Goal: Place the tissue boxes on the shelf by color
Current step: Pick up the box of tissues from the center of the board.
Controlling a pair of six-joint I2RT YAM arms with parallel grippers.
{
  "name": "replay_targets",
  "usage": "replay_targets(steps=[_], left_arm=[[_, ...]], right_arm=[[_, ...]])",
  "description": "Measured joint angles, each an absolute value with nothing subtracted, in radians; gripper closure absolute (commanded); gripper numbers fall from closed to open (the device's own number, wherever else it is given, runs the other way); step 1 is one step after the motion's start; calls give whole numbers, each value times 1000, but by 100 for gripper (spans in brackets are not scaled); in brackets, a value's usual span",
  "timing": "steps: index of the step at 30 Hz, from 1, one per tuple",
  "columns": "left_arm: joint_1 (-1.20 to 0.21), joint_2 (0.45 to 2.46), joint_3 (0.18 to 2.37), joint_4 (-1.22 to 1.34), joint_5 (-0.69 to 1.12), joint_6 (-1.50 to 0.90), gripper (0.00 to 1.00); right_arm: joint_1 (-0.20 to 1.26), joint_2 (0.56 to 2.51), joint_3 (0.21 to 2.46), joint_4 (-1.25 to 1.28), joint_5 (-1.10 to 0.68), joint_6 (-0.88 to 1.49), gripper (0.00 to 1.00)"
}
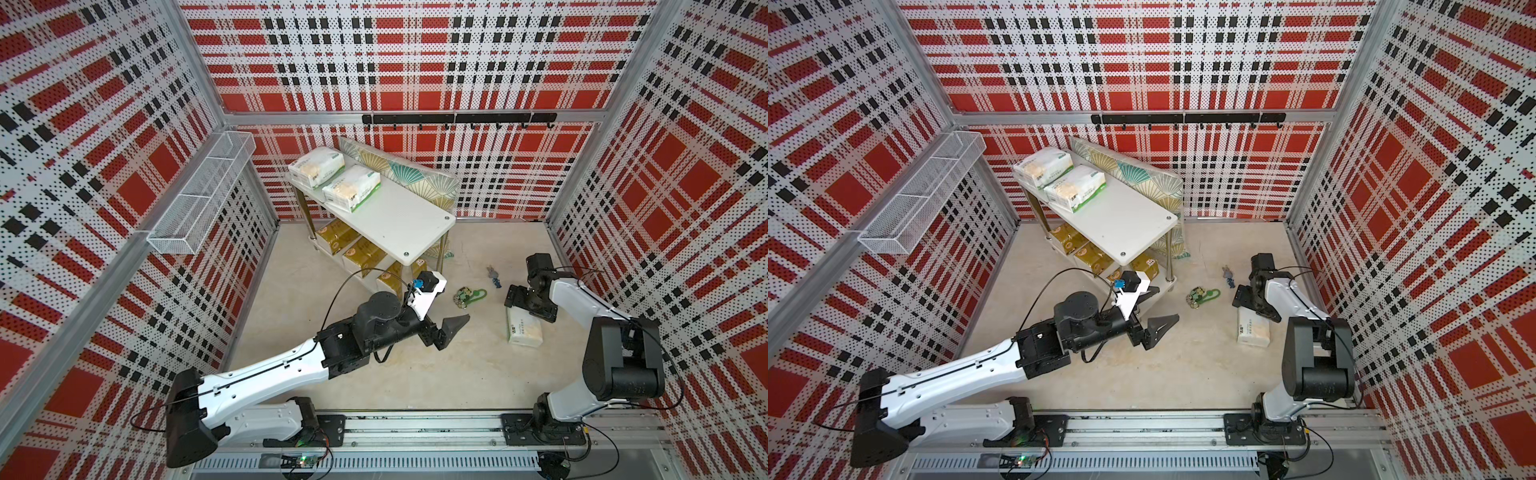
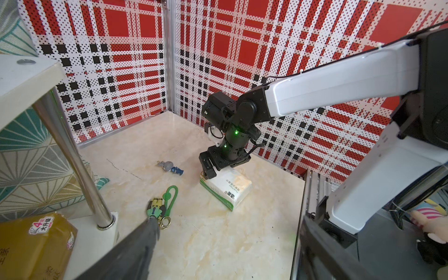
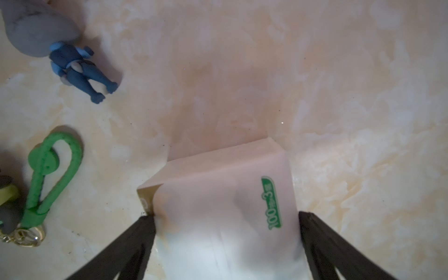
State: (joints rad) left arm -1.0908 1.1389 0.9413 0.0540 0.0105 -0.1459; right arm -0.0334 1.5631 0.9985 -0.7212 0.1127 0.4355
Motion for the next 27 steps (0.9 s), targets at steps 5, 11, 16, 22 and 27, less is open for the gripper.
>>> replay_targets(steps=[5, 11, 16, 22, 27], left_arm=[[-1091, 1149, 947, 52, 11, -145, 5], [-1091, 1158, 961, 52, 11, -137, 5], [-1091, 1169, 971, 52, 14, -131, 5], [-1091, 1176, 971, 51, 17, -130, 5], [-1091, 1185, 972, 51, 23, -130, 5]], right_arm=[[-17, 1566, 1001, -715, 115, 392, 0], [6, 1558, 997, -696, 105, 351, 0], [17, 1558, 997, -691, 114, 321, 0], [58, 1557, 997, -685, 127, 284, 0], [64, 1537, 989, -664, 120, 252, 0]])
